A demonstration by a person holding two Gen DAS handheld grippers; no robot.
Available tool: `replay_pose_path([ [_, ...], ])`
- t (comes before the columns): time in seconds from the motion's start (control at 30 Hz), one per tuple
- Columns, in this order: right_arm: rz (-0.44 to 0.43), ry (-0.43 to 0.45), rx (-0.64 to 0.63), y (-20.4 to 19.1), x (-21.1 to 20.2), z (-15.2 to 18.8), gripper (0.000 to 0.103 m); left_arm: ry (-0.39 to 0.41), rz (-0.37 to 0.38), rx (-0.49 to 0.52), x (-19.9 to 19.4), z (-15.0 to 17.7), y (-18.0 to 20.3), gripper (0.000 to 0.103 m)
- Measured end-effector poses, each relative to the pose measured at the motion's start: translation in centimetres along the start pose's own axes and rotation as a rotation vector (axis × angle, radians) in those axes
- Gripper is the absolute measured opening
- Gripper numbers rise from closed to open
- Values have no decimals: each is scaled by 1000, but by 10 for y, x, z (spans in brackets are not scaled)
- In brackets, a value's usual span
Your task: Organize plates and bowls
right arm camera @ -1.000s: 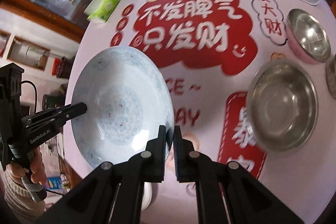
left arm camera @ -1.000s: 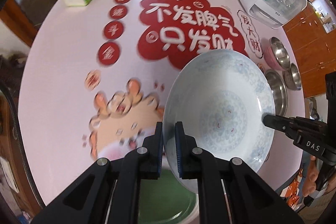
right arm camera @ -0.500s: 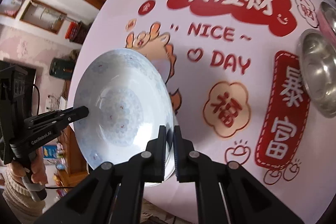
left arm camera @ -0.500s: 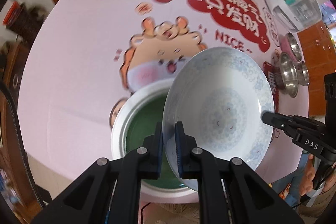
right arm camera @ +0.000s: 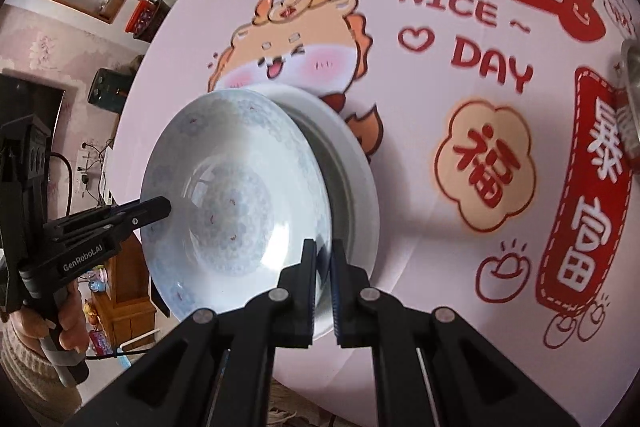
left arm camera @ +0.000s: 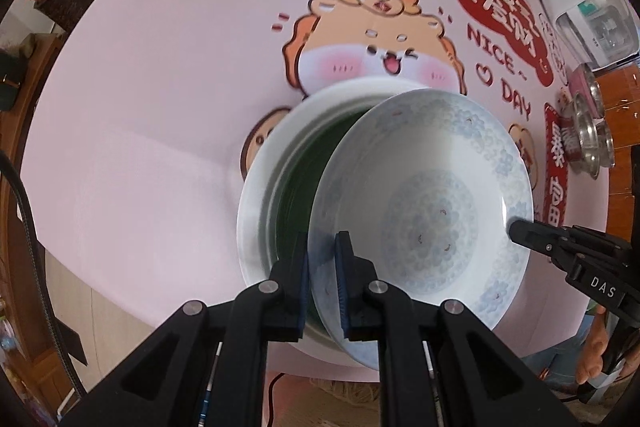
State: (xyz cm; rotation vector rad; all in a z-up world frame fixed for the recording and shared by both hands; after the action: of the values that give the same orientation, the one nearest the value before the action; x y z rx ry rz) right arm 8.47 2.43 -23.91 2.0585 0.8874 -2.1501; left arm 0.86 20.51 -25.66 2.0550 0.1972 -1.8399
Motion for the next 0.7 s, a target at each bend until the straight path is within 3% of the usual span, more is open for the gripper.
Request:
replay_pose_path([
  [0.23, 20, -3, -6, 0, 12, 7, 6, 9, -36, 23, 10, 4, -1, 11],
  [0.7, 65, 8, -58, -8, 18, 4, 8, -2, -35, 28, 17, 0, -8, 12],
])
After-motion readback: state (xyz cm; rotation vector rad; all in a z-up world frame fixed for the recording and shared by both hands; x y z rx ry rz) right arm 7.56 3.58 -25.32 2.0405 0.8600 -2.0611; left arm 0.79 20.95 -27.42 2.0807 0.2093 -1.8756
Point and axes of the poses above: each gripper's, at about its wrist camera, not at the fingertips, and x roughly the way its jaws point, y to its right, z to its underside, the point moved 6 cm from there along x, roughly the way its jaws point
